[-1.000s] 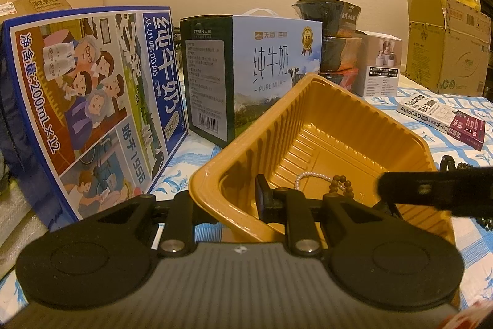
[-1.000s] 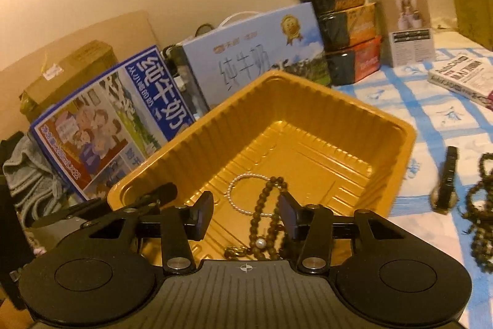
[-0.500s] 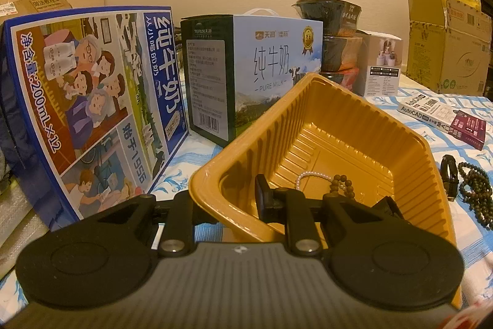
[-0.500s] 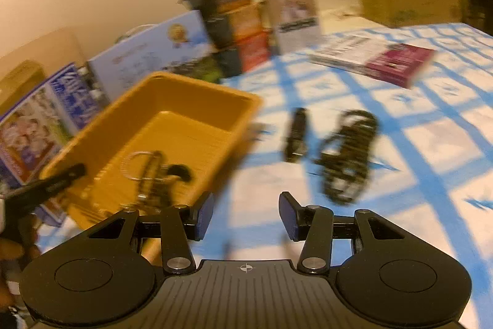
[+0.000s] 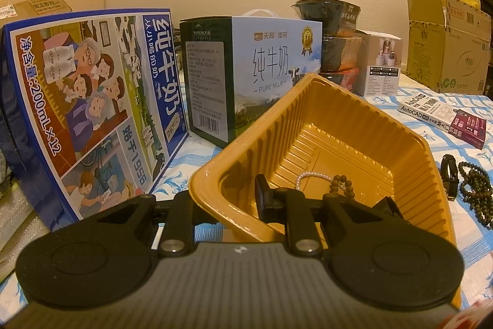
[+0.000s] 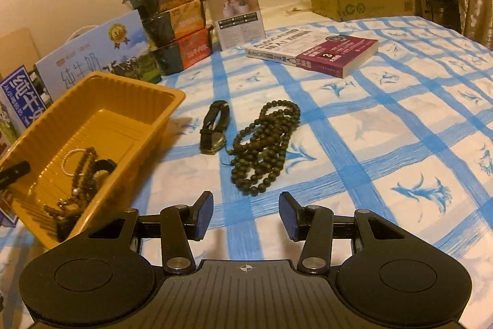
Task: Organize jewelry
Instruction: 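Close the right gripper on the black strap of the watch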
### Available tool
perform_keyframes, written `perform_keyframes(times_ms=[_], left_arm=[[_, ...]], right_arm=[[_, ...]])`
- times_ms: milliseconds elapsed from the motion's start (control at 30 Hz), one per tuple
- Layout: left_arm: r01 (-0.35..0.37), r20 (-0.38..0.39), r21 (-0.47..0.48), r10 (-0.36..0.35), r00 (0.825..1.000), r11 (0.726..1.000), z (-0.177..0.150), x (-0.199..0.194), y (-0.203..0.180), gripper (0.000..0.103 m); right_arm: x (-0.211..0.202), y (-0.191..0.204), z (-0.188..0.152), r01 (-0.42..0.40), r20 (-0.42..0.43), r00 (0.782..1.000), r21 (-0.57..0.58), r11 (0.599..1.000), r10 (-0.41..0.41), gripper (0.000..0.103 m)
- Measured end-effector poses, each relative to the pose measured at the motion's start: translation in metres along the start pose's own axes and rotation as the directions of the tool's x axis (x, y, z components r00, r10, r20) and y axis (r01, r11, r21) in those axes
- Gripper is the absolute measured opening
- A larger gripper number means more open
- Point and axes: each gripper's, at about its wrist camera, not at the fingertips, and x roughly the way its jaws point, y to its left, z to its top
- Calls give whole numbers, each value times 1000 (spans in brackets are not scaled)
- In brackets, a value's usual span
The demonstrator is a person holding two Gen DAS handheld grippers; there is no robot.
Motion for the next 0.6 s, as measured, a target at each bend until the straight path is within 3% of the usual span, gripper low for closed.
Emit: perform_keyframes(times_ms=[600], left_arm=[[2,2,20,-2,1000,1000,3,5,0,19]], right_arm=[[65,22,43,-92,-10,996,-98,991,91,47]])
